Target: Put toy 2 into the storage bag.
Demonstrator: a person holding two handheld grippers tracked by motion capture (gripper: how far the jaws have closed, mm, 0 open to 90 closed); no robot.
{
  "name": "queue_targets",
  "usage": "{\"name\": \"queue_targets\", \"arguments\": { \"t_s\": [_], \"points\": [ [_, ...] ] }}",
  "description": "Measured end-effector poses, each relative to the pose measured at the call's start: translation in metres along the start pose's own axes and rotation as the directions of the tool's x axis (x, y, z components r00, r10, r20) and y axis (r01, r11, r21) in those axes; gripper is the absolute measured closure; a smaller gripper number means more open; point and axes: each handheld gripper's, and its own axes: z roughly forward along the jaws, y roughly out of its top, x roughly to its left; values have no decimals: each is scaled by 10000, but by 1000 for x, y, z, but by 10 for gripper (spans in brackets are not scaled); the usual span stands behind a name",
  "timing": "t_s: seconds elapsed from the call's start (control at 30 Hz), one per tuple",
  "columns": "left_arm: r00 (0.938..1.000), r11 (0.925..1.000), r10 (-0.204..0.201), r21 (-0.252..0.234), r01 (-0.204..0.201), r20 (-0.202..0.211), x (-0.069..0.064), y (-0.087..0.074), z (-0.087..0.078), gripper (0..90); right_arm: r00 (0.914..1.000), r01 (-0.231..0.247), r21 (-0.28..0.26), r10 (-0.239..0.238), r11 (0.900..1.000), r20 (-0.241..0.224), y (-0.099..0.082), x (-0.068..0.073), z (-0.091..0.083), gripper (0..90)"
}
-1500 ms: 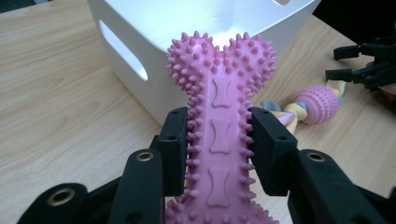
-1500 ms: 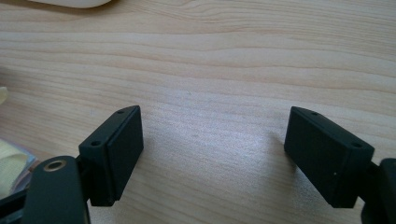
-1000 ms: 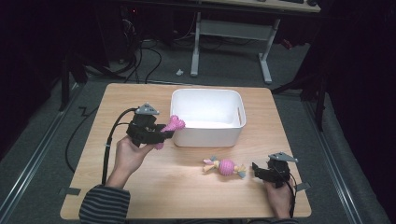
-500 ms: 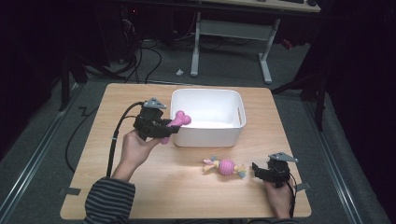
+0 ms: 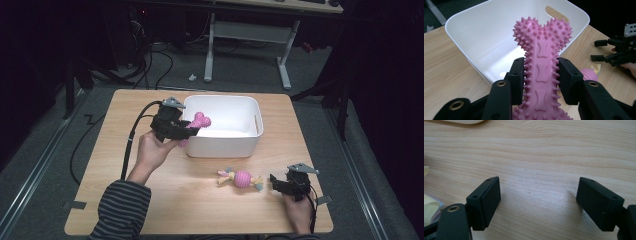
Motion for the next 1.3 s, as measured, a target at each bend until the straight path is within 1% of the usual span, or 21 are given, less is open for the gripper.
{"name": "queue_targets", "arguments": {
  "t_s": [0.2, 0.33, 0.57, 0.7, 0.77, 0.87, 1.03, 1.23, 1.3],
  "points": [
    [10000, 9999, 77, 136, -77, -14, 0, 7, 7, 598, 10000, 2, -1, -2, 10000, -1, 0, 0, 0, 198],
    [9999, 9999, 128, 41, -128, -5, 0, 11, 10, 598, 10000, 10, 2, -10, 10000, -14, 0, 0, 0, 198],
    [9997, 9996, 256, 123, -256, -17, -1, 19, 15, 598, 10000, 8, 0, -8, 10000, -14, 0, 0, 0, 198],
    [9996, 9996, 271, 66, -271, 27, -1, 22, 18, 598, 10000, 7, 0, -7, 10000, -13, 0, 0, 0, 198],
    [9996, 9996, 271, 66, -272, 52, -2, 23, 21, 597, 10000, 6, 2, -6, 10000, -13, 0, 0, 0, 198],
    [9996, 9994, 289, 204, -289, 27, -1, 25, 28, 597, 10000, 9, 3, -9, 10000, -15, 0, 0, 0, 198],
    [9995, 9994, 304, 173, -305, 35, -1, 28, 33, 596, 10000, 13, 1, -13, 10000, -12, 0, 0, 0, 198],
    [9989, 9987, 460, 224, -459, -63, -2, 37, 43, 596, 10000, 8, 2, -8, 10000, -10, 0, 0, 0, 198],
    [9990, 9988, 439, 198, -439, 5, -3, 39, 46, 596, 10000, 16, 4, -16, 10000, -17, 0, 0, 0, 198]
  ]
}}
